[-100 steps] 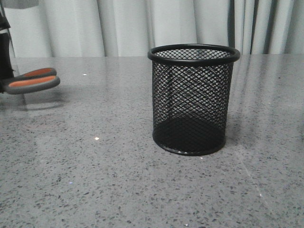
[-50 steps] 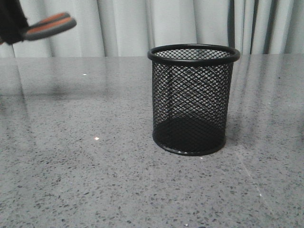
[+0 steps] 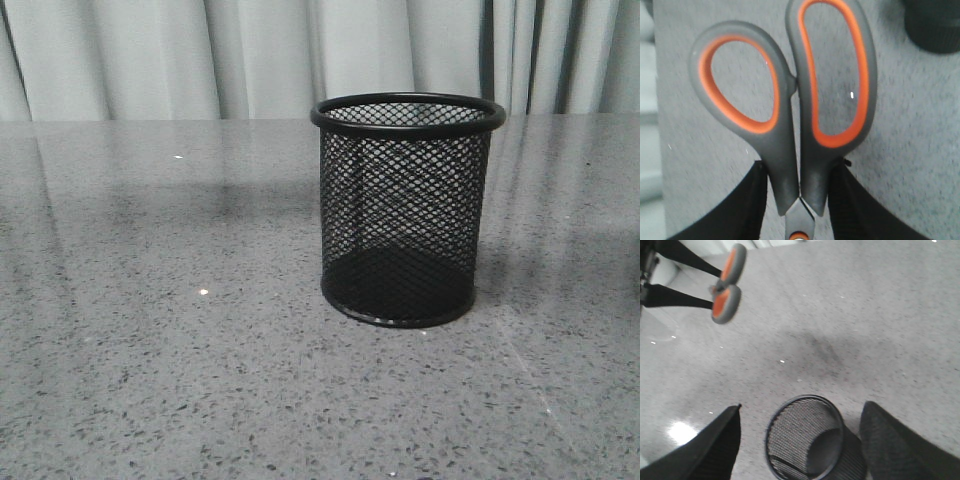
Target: Put scissors into bucket
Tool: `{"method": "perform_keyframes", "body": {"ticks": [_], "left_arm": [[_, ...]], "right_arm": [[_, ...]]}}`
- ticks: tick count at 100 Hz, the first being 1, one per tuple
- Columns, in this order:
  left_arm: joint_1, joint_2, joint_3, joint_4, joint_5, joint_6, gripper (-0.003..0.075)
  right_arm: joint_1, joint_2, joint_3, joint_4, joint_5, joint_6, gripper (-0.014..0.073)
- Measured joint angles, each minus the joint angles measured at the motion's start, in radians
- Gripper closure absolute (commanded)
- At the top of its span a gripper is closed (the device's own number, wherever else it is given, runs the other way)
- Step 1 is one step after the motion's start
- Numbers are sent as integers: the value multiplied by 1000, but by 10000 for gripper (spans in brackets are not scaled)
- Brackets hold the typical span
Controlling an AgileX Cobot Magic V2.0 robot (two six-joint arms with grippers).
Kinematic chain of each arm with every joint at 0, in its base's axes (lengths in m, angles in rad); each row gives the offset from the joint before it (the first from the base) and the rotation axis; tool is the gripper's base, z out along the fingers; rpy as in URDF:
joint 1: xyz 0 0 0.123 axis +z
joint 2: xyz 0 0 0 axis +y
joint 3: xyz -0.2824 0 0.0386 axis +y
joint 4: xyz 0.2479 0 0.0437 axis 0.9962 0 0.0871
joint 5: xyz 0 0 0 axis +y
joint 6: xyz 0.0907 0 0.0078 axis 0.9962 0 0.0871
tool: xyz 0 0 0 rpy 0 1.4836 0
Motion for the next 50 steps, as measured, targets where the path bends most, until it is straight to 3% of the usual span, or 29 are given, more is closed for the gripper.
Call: {"method": "perform_keyframes", "body": {"ticks": [15, 50], "left_arm": [[-79, 0, -41, 0, 2, -2, 586], [-217, -2, -74, 26, 8, -14, 586]], "right_arm": [[0, 0, -21, 85, 0, -30, 137], [0, 78, -91, 147, 19, -37, 137]]}}
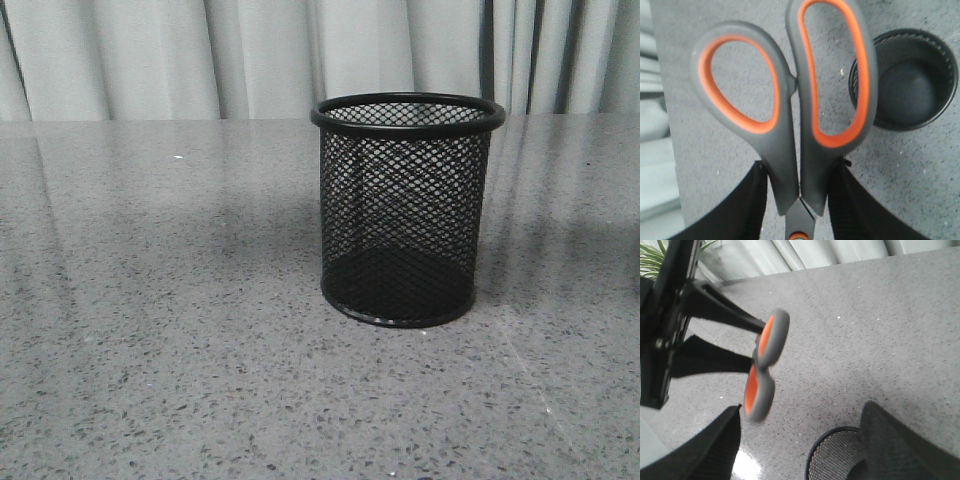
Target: Put scissors into bucket
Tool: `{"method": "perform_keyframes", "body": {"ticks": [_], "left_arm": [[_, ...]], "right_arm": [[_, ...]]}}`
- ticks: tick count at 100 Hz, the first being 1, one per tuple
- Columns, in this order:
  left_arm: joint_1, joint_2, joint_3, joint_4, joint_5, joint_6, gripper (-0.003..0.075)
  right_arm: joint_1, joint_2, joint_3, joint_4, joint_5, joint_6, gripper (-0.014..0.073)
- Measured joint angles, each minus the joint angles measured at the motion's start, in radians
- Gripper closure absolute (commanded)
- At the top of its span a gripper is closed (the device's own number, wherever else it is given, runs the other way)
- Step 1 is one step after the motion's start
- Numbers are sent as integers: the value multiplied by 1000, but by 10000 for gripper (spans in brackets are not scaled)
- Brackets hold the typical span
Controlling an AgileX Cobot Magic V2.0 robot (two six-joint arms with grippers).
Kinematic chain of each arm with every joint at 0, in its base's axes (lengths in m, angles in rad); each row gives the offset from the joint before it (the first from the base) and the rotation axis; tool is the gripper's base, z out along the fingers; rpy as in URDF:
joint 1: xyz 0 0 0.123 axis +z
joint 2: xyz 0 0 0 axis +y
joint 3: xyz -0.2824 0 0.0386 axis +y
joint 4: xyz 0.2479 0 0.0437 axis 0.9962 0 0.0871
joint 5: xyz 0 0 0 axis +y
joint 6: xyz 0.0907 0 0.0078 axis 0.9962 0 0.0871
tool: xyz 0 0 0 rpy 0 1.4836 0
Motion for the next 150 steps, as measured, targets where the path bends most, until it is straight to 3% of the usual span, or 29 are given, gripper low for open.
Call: {"method": "perform_keyframes", "body": {"ticks": [72, 81, 105, 108, 117, 139, 150], "left_arm": [[-51, 0, -2, 15, 2, 0, 586], [-51, 0, -2, 15, -4, -2, 585], [-51, 0, -2, 22, -21, -2, 580], [-51, 0, -2, 22, -25, -2, 578], [-51, 0, -2, 23, -27, -12, 534], [-51, -4, -3, 26, -38, -107, 303], [-51, -16, -3, 22, -44, -155, 272]], "right_arm": [[2, 192, -118, 96, 156, -20, 153], [2, 201, -118, 101, 167, -26, 253], [2, 204, -118, 127, 174, -44, 668], [4, 204, -118, 143, 176, -44, 665], [4, 204, -122, 154, 178, -44, 666], [4, 205, -122, 129, 175, -72, 665], [4, 207, -122, 117, 172, -90, 664]]}}
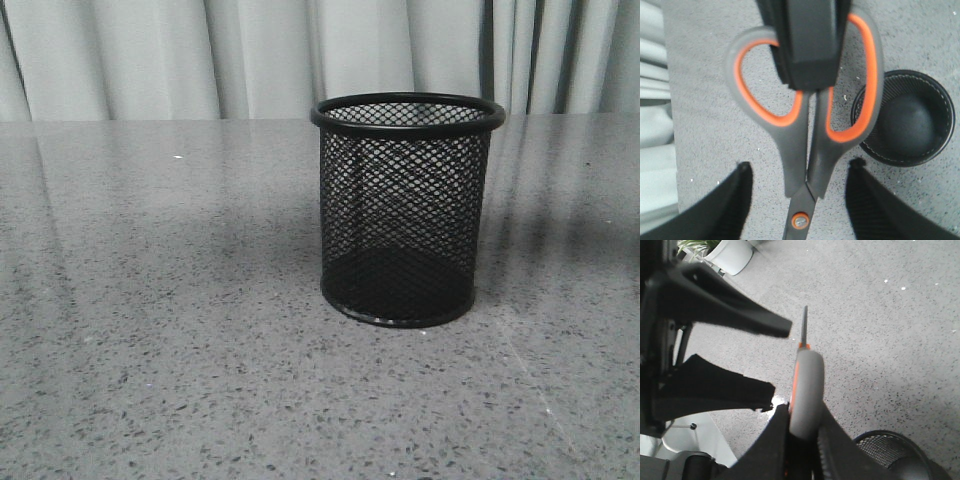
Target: Put scissors into bucket
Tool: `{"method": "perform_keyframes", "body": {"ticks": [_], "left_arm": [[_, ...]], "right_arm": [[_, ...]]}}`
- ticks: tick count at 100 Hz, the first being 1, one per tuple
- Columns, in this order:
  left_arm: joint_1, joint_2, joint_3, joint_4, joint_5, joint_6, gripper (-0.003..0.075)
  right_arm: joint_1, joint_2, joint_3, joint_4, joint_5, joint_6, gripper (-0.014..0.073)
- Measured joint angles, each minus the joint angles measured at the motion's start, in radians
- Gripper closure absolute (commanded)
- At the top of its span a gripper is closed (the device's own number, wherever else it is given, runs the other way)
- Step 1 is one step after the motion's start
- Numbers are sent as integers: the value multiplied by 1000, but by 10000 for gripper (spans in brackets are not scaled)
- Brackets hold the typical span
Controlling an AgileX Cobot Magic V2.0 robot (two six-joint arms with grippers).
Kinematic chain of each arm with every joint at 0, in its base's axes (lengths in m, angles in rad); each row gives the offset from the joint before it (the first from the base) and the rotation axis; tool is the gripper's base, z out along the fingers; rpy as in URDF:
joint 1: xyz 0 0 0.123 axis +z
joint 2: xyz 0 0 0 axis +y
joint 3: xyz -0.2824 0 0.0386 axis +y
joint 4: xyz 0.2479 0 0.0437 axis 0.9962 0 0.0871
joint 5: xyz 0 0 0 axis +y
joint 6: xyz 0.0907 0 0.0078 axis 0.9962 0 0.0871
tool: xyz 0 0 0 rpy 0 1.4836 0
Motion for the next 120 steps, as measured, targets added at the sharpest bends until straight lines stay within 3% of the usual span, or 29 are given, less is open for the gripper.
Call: {"method": "perform_keyframes", "body": {"ticks": [26, 41, 61, 103, 120], "left_arm": [[0, -76, -1, 95, -2, -229, 272], [20, -133, -1, 136, -2, -394, 272], [123, -194, -2, 99, -2, -556, 279], [340, -225, -2, -60, 0, -605, 279], [355, -225, -2, -76, 0, -605, 279]], "right_arm": [[0, 2, -124, -159, 53, 0, 645], [0, 2, -267, -321, 139, 98, 645], [0, 2, -450, -531, 293, 220, 645], [8, -93, -500, -668, 310, 338, 645], [116, -186, -408, -740, 310, 395, 645]]}}
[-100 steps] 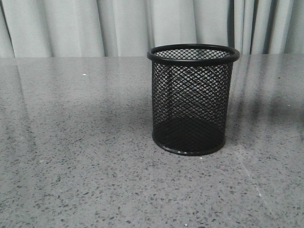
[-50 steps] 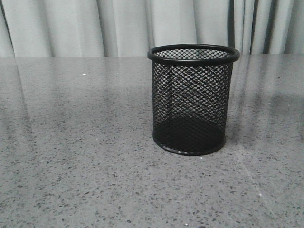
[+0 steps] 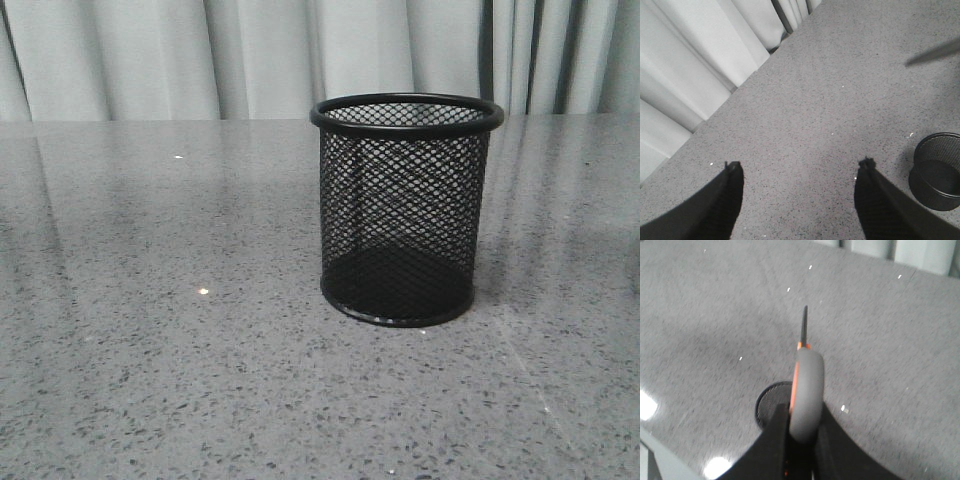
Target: Put scissors into bucket
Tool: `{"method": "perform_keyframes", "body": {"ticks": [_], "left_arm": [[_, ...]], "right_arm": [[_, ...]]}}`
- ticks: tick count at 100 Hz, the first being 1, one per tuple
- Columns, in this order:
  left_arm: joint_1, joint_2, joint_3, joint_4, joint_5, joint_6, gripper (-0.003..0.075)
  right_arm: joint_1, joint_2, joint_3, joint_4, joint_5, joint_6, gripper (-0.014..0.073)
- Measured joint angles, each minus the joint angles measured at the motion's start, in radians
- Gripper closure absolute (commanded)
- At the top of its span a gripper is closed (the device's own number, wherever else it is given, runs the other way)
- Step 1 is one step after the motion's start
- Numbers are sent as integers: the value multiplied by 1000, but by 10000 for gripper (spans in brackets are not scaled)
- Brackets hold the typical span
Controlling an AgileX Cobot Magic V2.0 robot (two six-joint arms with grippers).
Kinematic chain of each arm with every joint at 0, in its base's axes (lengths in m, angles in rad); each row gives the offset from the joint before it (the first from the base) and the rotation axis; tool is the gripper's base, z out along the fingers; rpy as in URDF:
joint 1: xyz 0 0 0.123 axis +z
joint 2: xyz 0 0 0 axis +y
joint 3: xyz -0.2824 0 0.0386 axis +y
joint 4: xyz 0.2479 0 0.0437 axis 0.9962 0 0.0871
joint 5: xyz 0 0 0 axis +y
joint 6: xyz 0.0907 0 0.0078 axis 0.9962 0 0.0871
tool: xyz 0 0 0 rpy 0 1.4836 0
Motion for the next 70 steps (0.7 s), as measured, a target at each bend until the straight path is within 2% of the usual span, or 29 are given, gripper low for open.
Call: {"method": "perform_keyframes", "body": {"ticks": [30, 70], "left_arm": [[0, 0, 0, -21, 0, -1, 279], [0, 0, 0, -21, 0, -1, 279]], "right_arm": [[185, -95, 131, -54, 0, 131, 645], [294, -36, 198, -96, 0, 189, 645]]}}
